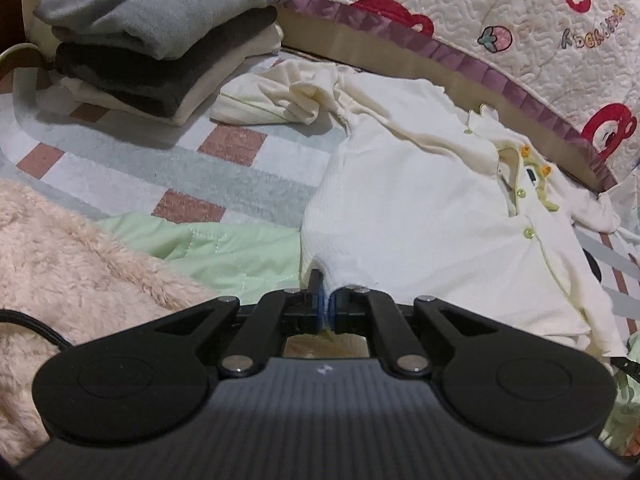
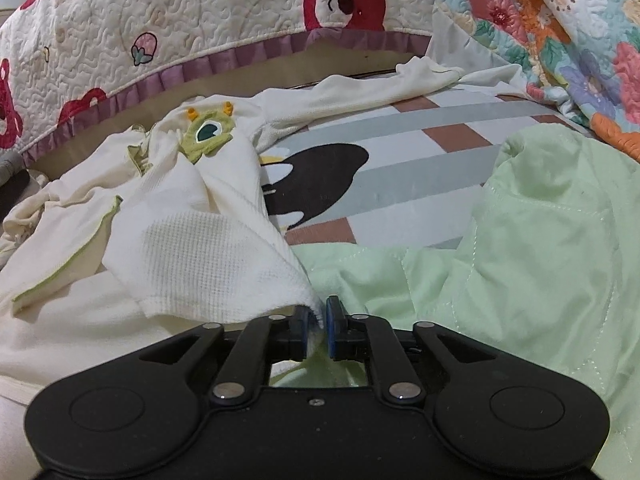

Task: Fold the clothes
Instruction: 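Pull the shirt edges with both grippers to straighten it on the mat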

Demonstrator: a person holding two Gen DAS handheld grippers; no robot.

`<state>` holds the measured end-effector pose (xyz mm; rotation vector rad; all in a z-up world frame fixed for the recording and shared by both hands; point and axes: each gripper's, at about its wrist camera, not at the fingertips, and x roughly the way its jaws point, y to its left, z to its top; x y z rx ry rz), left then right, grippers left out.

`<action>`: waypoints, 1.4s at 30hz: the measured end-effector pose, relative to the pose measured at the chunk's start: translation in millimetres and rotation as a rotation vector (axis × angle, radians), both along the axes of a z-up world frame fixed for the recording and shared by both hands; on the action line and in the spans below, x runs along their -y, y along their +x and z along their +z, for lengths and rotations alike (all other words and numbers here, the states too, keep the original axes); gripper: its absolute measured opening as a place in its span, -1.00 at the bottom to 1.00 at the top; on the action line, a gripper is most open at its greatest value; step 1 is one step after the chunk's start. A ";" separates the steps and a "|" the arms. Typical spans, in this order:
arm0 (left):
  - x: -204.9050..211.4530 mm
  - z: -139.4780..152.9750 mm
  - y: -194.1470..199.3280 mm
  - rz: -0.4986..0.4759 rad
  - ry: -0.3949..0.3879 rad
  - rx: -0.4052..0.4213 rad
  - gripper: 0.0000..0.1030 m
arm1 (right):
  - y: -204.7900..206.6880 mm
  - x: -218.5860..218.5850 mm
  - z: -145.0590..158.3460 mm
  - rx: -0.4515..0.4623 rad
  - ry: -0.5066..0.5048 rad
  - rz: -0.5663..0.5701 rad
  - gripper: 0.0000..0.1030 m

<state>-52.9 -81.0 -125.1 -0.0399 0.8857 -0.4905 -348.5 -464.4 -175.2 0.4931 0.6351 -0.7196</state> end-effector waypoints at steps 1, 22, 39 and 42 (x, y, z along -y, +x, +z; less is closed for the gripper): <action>1.1 -1.3 0.3 -0.001 0.008 -0.003 -0.93 | 0.3 0.5 -1.2 0.000 0.004 0.000 -0.75; -56.4 107.2 -22.2 -0.033 -0.241 0.155 -0.99 | -38.1 -11.5 162.0 0.273 -0.324 0.177 -0.92; -63.6 38.5 -47.9 -0.149 -0.054 -0.157 -0.92 | -67.3 -8.1 35.1 -0.094 0.020 0.145 -0.91; -66.0 38.3 -43.9 -0.170 -0.064 -0.192 -0.85 | -70.4 5.4 25.0 -0.161 0.144 0.099 -0.88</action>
